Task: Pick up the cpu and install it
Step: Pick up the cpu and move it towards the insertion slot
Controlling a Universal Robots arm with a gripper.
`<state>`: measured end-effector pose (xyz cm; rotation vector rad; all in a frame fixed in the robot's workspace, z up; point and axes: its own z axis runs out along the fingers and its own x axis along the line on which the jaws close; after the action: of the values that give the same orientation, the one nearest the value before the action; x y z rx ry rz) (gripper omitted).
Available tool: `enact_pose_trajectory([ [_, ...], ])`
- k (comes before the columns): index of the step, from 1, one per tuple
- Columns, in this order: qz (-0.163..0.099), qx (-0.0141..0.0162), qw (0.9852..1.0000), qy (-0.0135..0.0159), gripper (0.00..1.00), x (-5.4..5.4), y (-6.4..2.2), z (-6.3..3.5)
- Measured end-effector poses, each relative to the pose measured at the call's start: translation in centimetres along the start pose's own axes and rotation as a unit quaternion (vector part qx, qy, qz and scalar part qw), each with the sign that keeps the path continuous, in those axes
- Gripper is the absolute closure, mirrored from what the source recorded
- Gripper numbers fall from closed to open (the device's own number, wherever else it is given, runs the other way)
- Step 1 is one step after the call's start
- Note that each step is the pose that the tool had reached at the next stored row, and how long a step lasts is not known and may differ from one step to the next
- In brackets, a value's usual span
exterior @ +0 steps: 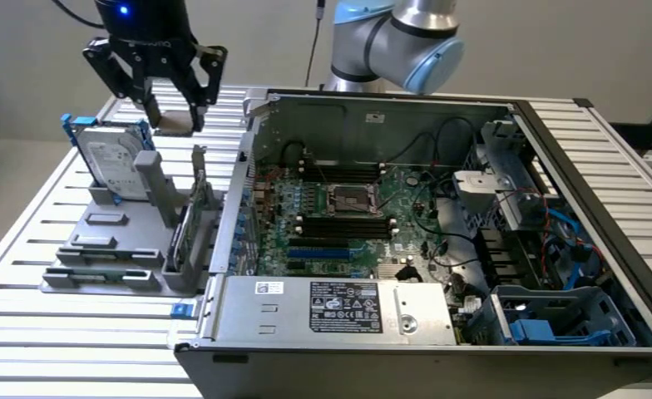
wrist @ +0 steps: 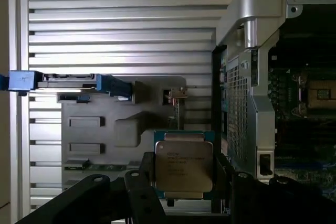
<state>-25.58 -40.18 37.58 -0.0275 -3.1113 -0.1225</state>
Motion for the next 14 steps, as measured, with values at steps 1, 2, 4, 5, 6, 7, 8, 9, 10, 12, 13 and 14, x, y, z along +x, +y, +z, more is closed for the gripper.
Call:
enact_pose_trajectory([
  [1, 0.0, -0.0001, 1.0, 0.0, 0.45, -0.5, 0.03, -0.02],
  [2, 0.0, -0.0004, 1.0, -0.0001, 0.45, -0.9, 0.06, -0.03],
  [4, 0.0, -0.0014, 1.0, 0.0, 0.45, -1.8, 0.12, -0.07],
  [5, 0.0, -0.002, 1.0, 0.0, 0.45, -2.3, 0.14, -0.09],
  [6, 0.0, -0.0027, 1.0, 0.0, 0.45, -2.7, 0.17, -0.11],
  [7, 0.0, -0.0034, 1.0, 0.0, 0.45, -3.2, 0.19, -0.13],
  [8, 0.0, -0.004, 1.0, 0.0, 0.45, -3.6, 0.21, -0.14],
  [9, 0.0, -0.0046, 1.0, 0.0, 0.45, -4.1, 0.23, -0.16],
  [10, 0.0, -0.0051, 1.0, 0.0001, 0.45, -4.5, 0.25, -0.18],
  [12, 0.0, -0.0061, 1.0, 0.0001, 0.45, -5.4, 0.29, -0.22],
  [13, 0.0, -0.0066, 1.0, 0.0001, 0.45, -5.9, 0.31, -0.25],
  [14, 0.0, -0.0071, 1.0, 0.0002, 0.45, -6.4, 0.33, -0.27],
])
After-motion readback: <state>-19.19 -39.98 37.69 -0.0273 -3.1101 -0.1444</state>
